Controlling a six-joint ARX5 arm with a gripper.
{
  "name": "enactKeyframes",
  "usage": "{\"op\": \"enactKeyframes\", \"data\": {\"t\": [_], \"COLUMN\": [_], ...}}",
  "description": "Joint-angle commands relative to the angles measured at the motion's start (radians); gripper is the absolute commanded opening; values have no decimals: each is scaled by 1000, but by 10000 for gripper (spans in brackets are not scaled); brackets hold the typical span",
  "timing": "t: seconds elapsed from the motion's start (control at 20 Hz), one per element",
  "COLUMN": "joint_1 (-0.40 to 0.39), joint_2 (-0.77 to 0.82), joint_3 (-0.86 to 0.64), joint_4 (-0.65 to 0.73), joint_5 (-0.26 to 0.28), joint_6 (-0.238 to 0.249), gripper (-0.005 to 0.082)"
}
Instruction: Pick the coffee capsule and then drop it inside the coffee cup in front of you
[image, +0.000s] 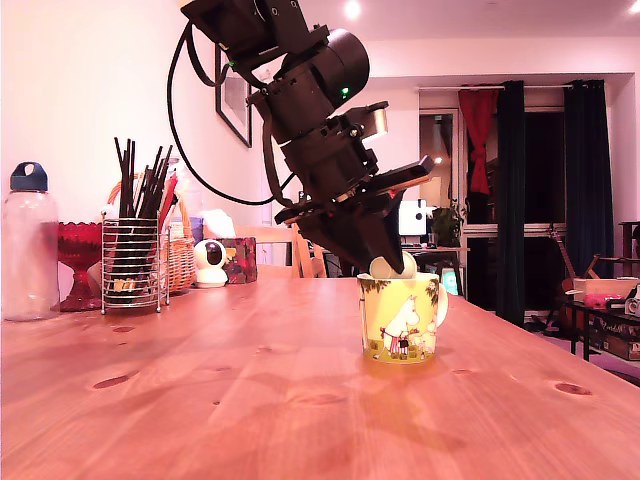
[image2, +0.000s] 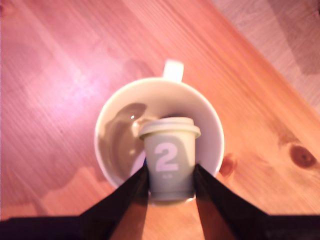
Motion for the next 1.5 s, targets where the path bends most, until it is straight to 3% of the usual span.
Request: {"op": "enactKeyframes", "data": {"t": [0.0, 0.35, 0.4, 0.5, 0.55, 0.6, 0.95, 1.05, 1.15, 1.2, 1.3, 1.35, 1.45], "joint_1": [0, 2, 5, 6, 8, 9, 10, 10, 10, 10, 10, 10, 11], "joint_2": [15, 15, 15, 15, 15, 15, 1, -17, -42, -55, -74, -82, -96], "joint_3": [9, 10, 10, 10, 10, 10, 11, 12, 12, 12, 12, 12, 11], "joint_4": [10, 55, 55, 61, 60, 55, 46, 40, 29, 24, 8, -7, -22], "joint_5": [-2, -2, -2, -2, -1, -2, 3, 2, 3, 3, 6, 14, 9], "joint_6": [8, 8, 9, 19, 29, 34, 44, 69, 74, 92, 95, 94, 94], "gripper": [178, 192, 261, 599, 727, 761, 760, 754, 657, 538, 94, -25, -25]}}
